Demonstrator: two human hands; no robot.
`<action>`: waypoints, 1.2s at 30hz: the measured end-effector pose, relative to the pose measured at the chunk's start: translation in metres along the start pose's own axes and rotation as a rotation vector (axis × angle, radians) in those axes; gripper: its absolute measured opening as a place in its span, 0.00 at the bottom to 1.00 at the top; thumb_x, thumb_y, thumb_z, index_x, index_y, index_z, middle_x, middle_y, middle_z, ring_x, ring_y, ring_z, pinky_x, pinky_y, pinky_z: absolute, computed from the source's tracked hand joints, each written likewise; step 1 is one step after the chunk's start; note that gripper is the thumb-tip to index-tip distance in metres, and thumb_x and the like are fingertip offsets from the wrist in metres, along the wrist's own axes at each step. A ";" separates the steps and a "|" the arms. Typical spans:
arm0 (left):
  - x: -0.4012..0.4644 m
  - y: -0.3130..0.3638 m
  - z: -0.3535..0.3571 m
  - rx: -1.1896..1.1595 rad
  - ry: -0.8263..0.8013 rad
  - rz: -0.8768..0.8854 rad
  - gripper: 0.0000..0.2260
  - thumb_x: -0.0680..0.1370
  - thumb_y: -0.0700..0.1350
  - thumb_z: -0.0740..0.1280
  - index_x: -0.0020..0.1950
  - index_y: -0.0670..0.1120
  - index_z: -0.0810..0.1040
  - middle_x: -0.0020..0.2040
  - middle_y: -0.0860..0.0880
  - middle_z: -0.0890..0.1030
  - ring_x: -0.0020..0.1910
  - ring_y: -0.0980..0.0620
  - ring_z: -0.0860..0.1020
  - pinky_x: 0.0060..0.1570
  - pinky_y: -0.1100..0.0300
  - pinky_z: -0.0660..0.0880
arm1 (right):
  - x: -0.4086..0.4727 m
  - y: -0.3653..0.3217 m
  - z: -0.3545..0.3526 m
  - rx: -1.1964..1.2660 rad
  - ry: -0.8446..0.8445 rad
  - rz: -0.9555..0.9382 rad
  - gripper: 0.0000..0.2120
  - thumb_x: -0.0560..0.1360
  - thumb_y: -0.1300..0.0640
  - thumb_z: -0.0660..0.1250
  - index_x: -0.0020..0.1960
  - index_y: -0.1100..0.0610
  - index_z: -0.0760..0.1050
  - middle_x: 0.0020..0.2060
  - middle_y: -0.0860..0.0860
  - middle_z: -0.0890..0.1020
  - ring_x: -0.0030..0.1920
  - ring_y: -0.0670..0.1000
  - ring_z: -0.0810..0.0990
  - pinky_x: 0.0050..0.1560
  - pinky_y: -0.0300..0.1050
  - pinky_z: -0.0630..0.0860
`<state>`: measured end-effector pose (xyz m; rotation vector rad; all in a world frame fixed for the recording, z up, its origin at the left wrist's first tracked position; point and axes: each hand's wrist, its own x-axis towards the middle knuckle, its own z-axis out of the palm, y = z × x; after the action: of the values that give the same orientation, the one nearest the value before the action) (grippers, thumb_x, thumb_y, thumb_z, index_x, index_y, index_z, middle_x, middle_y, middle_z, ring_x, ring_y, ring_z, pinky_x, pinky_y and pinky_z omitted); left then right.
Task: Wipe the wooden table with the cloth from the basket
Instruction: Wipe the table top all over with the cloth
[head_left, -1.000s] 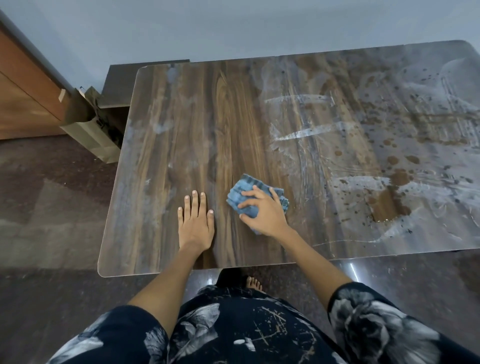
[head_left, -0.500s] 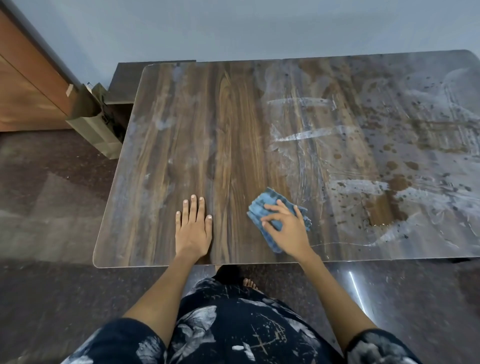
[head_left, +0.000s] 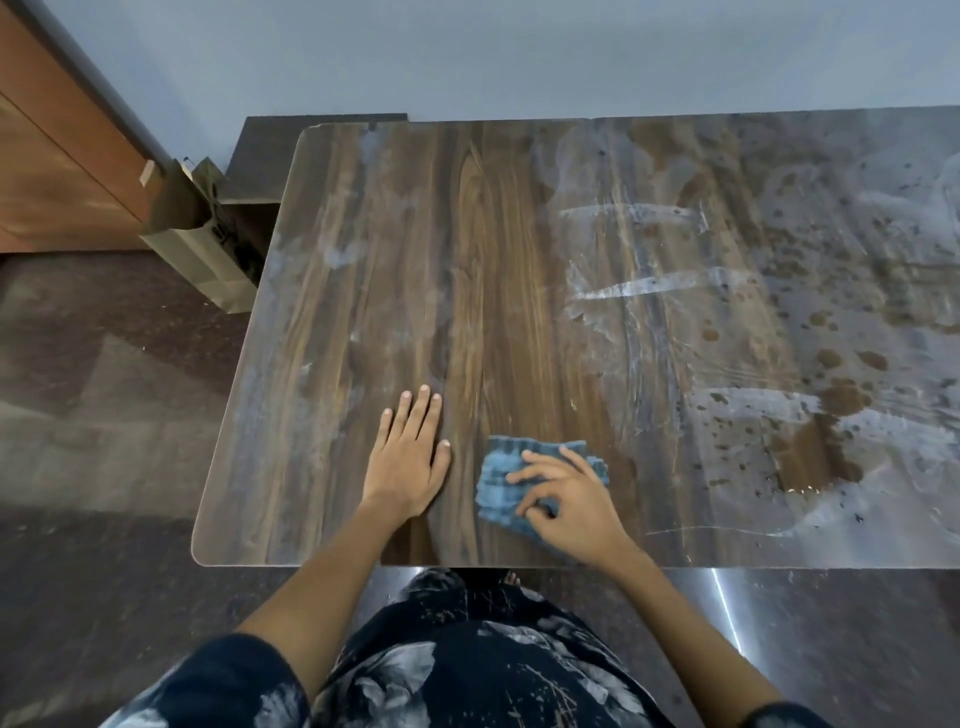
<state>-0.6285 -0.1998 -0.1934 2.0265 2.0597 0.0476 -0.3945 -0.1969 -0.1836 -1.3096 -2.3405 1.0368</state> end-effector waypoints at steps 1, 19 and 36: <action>0.008 0.003 -0.002 -0.002 -0.006 0.010 0.31 0.75 0.57 0.38 0.76 0.45 0.49 0.77 0.47 0.49 0.75 0.48 0.46 0.72 0.52 0.42 | 0.010 0.003 -0.004 0.014 0.056 0.028 0.09 0.67 0.60 0.66 0.36 0.49 0.83 0.52 0.35 0.78 0.63 0.35 0.66 0.73 0.44 0.50; 0.089 0.021 -0.012 -0.082 0.051 0.092 0.26 0.79 0.52 0.45 0.75 0.44 0.54 0.76 0.47 0.54 0.75 0.48 0.48 0.72 0.53 0.41 | -0.034 0.036 -0.020 -0.496 -0.018 -0.173 0.26 0.70 0.47 0.60 0.68 0.39 0.65 0.62 0.47 0.69 0.64 0.53 0.67 0.64 0.51 0.60; 0.152 0.054 -0.010 -0.141 0.102 -0.059 0.27 0.78 0.52 0.44 0.74 0.43 0.57 0.76 0.46 0.56 0.75 0.47 0.51 0.72 0.55 0.43 | 0.039 0.063 -0.052 -0.642 -0.250 -0.378 0.25 0.78 0.44 0.54 0.74 0.40 0.54 0.74 0.42 0.57 0.75 0.50 0.53 0.72 0.51 0.47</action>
<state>-0.5778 -0.0466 -0.1971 1.9145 2.1109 0.2826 -0.3485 -0.1195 -0.1954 -0.8652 -3.1063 0.3515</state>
